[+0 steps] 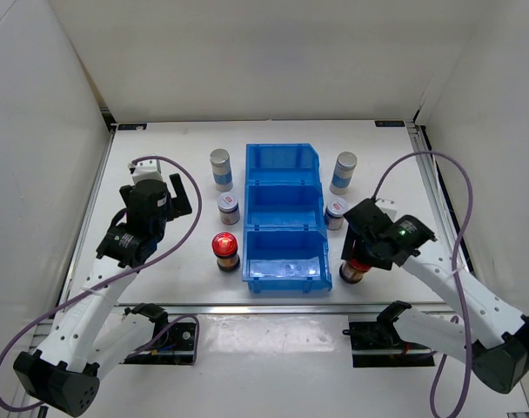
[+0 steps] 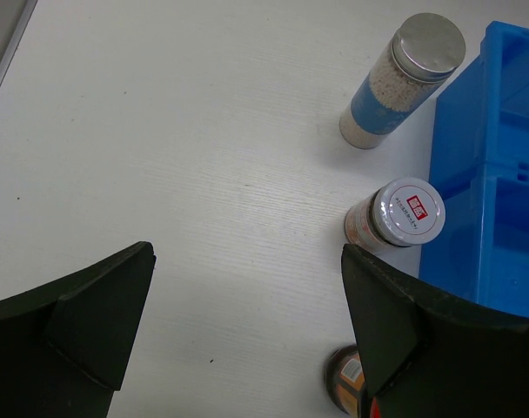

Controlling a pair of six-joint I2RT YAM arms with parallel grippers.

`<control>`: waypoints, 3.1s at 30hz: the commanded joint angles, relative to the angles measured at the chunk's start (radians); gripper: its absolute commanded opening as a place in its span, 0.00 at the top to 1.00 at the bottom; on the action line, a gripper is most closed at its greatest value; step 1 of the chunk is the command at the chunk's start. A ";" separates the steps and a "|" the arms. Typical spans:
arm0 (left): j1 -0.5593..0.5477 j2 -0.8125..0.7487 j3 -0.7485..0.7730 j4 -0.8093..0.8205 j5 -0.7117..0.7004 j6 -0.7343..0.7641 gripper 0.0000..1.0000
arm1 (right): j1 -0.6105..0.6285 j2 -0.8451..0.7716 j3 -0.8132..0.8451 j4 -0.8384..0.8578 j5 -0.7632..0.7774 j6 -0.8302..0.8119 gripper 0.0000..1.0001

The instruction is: Organize the condiment bottles

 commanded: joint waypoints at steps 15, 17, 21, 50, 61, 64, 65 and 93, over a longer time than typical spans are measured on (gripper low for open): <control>0.000 0.002 -0.004 -0.007 -0.019 -0.005 0.00 | 0.246 0.095 0.295 0.181 0.094 -0.037 0.99; 0.000 0.002 -0.004 -0.007 -0.019 -0.005 0.00 | 0.292 0.138 0.295 0.192 0.105 -0.023 0.99; 0.000 0.002 -0.004 -0.007 -0.010 -0.005 0.00 | 0.324 0.213 0.263 0.203 0.105 0.003 0.99; -0.142 0.007 -0.010 -0.168 0.448 -0.135 0.00 | 0.333 0.242 0.237 0.299 0.142 -0.006 0.00; -0.208 0.185 -0.001 -0.168 0.460 -0.154 0.00 | 0.333 0.061 0.154 0.310 0.162 -0.055 0.00; -0.218 0.220 -0.001 -0.168 0.460 -0.166 0.00 | 0.333 0.038 0.129 0.301 0.162 -0.046 0.00; -0.218 0.232 0.008 -0.168 0.451 -0.177 0.00 | 0.333 0.038 0.116 0.301 0.162 -0.037 0.00; -0.327 0.183 0.436 -0.332 0.234 -0.258 0.89 | 0.333 -0.029 0.097 0.216 0.254 -0.018 0.00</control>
